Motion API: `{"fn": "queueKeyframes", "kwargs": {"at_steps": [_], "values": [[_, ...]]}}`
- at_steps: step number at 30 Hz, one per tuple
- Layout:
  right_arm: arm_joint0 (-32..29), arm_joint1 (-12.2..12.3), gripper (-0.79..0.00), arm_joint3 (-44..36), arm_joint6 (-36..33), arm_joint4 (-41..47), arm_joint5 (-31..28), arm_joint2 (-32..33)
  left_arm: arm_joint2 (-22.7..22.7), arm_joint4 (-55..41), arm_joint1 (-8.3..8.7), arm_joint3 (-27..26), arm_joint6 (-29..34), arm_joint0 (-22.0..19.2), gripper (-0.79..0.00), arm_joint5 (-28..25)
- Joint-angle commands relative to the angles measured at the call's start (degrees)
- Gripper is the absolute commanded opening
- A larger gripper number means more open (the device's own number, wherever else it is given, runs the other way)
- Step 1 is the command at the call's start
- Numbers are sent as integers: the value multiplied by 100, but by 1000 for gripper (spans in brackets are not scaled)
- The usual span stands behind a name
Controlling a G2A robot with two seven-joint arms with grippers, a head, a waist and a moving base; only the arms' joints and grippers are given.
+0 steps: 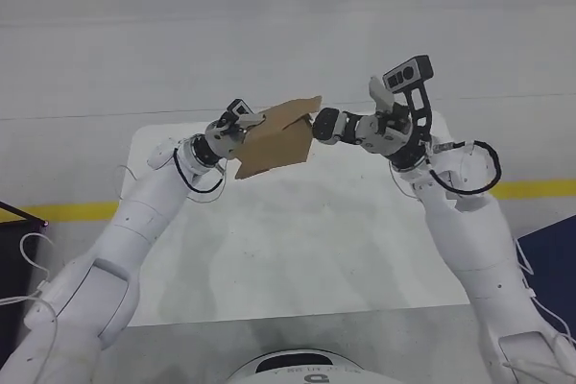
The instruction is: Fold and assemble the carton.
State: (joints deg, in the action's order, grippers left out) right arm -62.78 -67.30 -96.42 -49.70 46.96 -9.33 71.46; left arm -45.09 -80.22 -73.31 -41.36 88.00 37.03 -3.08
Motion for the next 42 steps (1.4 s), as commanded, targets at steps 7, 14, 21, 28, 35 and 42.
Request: {"fn": "queueKeyframes", "kwargs": {"at_steps": [7,14,21,28,35,42], "values": [[43,-51,-37,22,234,-79,-52,-138,-83,237,-20,-63,0,80,-785,-64],[28,-93,-102,79,197,-39,-22,-297,-181,343,-26,-126,0,149,-785,-69],[3,-108,-203,206,99,-22,51,-311,-307,438,-1,-211,0,225,-785,-42],[-50,-104,-185,292,31,92,142,-177,-392,501,6,-298,0,298,-785,-26],[-71,-106,-191,417,9,65,259,-138,-431,543,-11,-346,0,328,-785,8],[-38,-116,-268,516,-204,90,464,-201,-456,594,-31,-359,0,330,-785,19]]}}
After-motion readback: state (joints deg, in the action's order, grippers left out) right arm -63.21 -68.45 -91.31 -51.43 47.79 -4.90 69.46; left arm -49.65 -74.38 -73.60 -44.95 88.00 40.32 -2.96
